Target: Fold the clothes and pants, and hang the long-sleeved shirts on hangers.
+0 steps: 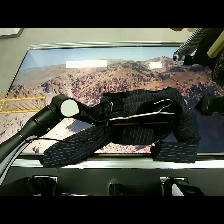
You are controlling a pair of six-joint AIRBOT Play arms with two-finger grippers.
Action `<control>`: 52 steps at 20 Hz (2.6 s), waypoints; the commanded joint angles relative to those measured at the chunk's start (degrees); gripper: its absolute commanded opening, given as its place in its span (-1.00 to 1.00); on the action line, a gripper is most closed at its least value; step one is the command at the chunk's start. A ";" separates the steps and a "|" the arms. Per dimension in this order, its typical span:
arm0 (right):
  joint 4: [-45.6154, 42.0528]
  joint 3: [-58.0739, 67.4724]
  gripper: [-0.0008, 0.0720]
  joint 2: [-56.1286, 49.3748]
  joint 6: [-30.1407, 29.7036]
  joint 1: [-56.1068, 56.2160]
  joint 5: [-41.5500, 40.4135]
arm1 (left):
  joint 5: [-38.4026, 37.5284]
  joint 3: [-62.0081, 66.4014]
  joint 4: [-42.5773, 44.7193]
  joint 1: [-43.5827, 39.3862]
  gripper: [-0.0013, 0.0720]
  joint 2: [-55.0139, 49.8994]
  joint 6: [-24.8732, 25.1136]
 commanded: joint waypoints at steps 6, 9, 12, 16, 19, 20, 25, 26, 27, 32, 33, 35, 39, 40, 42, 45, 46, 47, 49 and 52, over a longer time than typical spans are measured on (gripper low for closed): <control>5.27 -0.26 0.70 -2.34 -30.84 -3.67 7.91 | -0.02 -0.02 0.00 0.04 -0.95 0.00 -0.15; 6.32 -2.69 0.71 -6.56 -32.50 -3.67 6.38 | -0.02 -0.02 0.02 0.04 -0.95 0.00 -0.15; 9.90 -3.26 0.71 -9.79 -39.91 -3.67 1.68 | -0.02 -0.02 0.02 0.04 -0.95 0.00 -0.15; 13.38 -3.26 0.71 -11.96 -49.00 -3.67 0.85 | -0.04 -0.02 0.02 0.04 -0.95 0.00 -0.15; 15.80 -3.50 0.71 -13.14 -53.57 -3.67 2.38 | -0.02 -0.02 0.02 0.04 -0.95 0.00 -0.15; 16.22 -3.76 0.71 -13.14 -53.96 -3.67 2.78 | -0.02 -0.02 0.02 0.04 -0.95 0.00 -0.15; 17.46 -8.94 0.63 -13.09 -56.81 -3.65 2.89 | -0.02 -0.02 0.02 0.04 -0.95 0.00 -0.15; 17.70 -10.40 0.62 -13.09 -57.96 -3.65 2.82 | -0.02 -0.02 0.02 0.04 -0.95 0.00 -0.15; 17.70 -11.50 0.62 -13.09 -59.67 -3.65 2.36 | -0.02 -0.02 0.02 0.04 -0.95 0.00 -0.13; 18.64 -12.66 -0.16 -13.11 -65.44 -3.65 -3.82 | -0.02 -0.02 0.00 0.04 -0.95 0.00 -0.13; 19.26 -12.66 -0.34 -13.11 -65.66 -3.65 -4.02 | -0.02 -0.02 0.00 0.04 -0.95 0.00 -0.15; 20.37 -12.66 -0.95 -13.09 -65.64 -3.65 -3.21 | -0.02 -0.02 0.00 0.04 -0.95 0.00 -0.15; 20.20 -12.63 -0.94 -12.83 -65.66 -3.67 -1.77 | -0.02 -0.02 0.00 0.04 -0.95 0.00 -0.15; 20.20 -12.63 -0.95 -12.44 -65.68 -3.67 -1.88 | -0.02 -0.02 0.02 0.04 -0.95 0.00 -0.17; 19.96 -12.63 -0.95 -11.10 -65.66 -3.67 -2.08 | 0.44 -0.02 0.04 0.07 -0.91 0.00 -2.80; 15.72 -12.63 -0.96 -7.91 -65.66 -3.67 -2.05 | 2.69 -0.02 0.28 0.66 0.19 0.00 -12.76; 14.08 -12.63 -0.96 -6.82 -65.59 -3.67 -2.05 | 3.23 -0.02 0.39 1.29 0.29 0.02 -16.55; 12.68 -12.63 -0.96 -5.77 -65.11 -3.67 -2.14 | 2.89 0.00 0.48 2.21 0.40 0.15 -20.55; 12.07 -12.63 -0.96 -4.13 -64.11 -3.67 -2.69 | 2.67 -0.02 1.40 4.50 0.51 0.46 -25.22; 11.54 -12.63 -0.96 -2.43 -63.01 -3.67 -3.17 | -0.57 -0.02 1.38 9.33 0.56 1.77 -32.72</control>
